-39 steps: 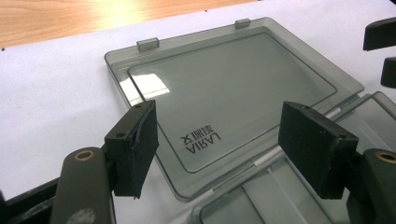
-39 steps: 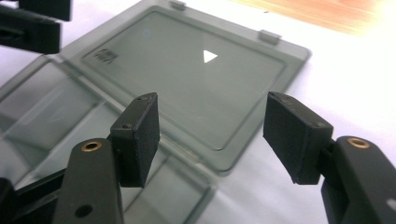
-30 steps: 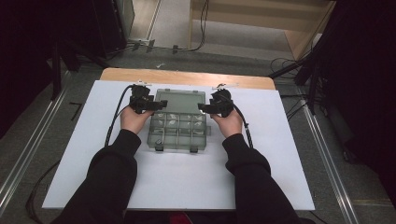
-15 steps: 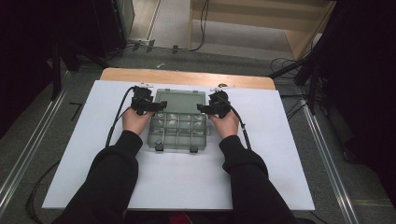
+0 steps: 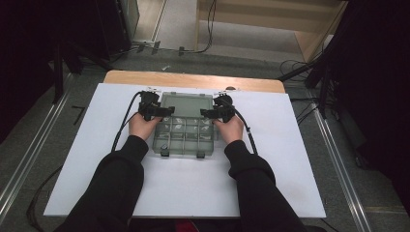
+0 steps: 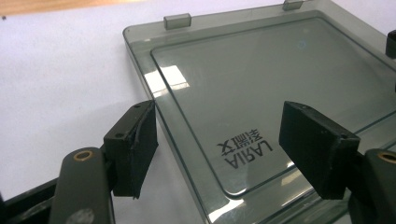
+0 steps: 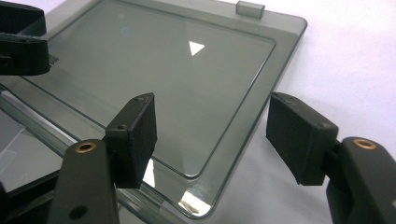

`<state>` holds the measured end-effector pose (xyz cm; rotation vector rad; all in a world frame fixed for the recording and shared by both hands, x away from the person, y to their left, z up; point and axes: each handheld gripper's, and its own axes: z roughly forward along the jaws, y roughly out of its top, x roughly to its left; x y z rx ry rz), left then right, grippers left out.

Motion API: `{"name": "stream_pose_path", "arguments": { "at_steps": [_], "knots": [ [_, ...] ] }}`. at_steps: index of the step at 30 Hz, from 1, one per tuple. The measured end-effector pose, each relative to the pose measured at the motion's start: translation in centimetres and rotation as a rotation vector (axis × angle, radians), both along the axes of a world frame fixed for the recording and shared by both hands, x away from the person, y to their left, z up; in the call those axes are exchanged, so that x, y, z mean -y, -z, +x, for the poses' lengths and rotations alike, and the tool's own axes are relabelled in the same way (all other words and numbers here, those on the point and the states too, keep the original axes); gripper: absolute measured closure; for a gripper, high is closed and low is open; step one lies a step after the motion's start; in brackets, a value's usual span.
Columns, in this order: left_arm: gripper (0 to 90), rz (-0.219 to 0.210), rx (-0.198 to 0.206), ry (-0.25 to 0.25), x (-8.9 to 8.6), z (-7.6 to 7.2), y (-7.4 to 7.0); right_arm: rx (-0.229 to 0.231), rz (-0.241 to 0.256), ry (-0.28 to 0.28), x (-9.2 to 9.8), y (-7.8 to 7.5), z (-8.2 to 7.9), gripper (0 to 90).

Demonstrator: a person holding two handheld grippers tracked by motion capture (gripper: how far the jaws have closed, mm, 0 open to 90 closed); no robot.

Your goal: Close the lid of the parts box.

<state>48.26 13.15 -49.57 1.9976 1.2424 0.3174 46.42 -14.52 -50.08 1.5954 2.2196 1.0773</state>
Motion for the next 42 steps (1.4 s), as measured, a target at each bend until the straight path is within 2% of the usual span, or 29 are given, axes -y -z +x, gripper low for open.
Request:
{"name": "stream_pose_path", "arguments": {
  "at_steps": [6,11,15,21,30,42],
  "knots": [
    [26.4,-0.017,-0.017,-0.008,-0.07,0.13,0.16,-0.012,-0.003,0.0,-0.18,0.13,0.29,27.8],
    [23.0,-0.065,-0.045,-0.009,-0.32,0.41,0.58,-0.017,0.003,-0.008,-0.15,0.23,0.45,26.2],
    [22.1,-0.062,-0.044,-0.003,-0.27,0.4,0.63,-0.02,0.01,-0.012,-0.09,0.35,0.56,24.3],
    [21.3,-0.065,-0.041,-0.004,-0.24,0.39,0.67,-0.049,0.057,-0.012,0.13,0.7,0.8,21.7],
    [20.9,-0.069,-0.039,-0.007,-0.21,0.38,0.73,-0.082,0.054,-0.032,0.07,0.47,0.58,19.2],
    [19.6,-0.07,-0.035,-0.007,-0.14,0.36,0.79,-0.118,0.063,-0.021,0.19,0.25,0.55,22.2]
  ]
}}
